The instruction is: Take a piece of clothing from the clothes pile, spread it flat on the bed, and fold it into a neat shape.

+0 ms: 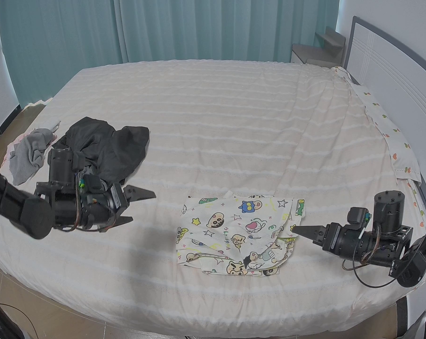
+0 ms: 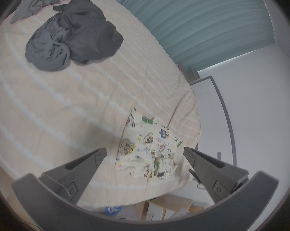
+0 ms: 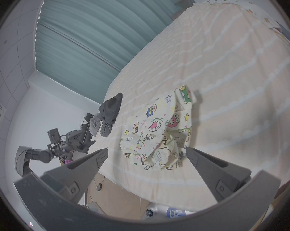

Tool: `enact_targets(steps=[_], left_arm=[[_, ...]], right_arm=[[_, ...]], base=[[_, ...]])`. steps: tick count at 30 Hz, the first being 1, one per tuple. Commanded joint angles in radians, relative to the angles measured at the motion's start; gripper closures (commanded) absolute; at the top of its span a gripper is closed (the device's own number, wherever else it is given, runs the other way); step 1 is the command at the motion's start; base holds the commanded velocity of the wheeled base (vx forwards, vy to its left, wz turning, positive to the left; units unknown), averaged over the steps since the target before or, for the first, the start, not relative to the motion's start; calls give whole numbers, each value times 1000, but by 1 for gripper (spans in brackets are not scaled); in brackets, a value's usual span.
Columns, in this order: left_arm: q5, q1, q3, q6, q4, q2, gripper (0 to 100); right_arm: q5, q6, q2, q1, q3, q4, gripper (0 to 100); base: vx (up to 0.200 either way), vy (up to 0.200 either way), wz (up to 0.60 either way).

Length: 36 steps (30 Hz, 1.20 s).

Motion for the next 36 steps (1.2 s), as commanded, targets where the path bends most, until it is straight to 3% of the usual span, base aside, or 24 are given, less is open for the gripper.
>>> enact_targets(steps=[1, 8, 17, 36], left_arm=[[-96, 118, 487, -9, -333, -180, 0], [-140, 121, 622, -158, -447, -161, 0], [-176, 135, 663, -159, -491, -154, 0], [-176, 136, 669, -159, -493, -134, 0]], right_arm=[[-57, 4, 182, 167, -190, 42, 0], [-105, 2, 210, 236, -291, 142, 0], [-115, 5, 254, 299, -331, 200, 0], [-204, 5, 389, 256, -405, 190, 0]], base=[[0, 0, 0], [0, 0, 0], [0, 0, 0], [0, 0, 0]])
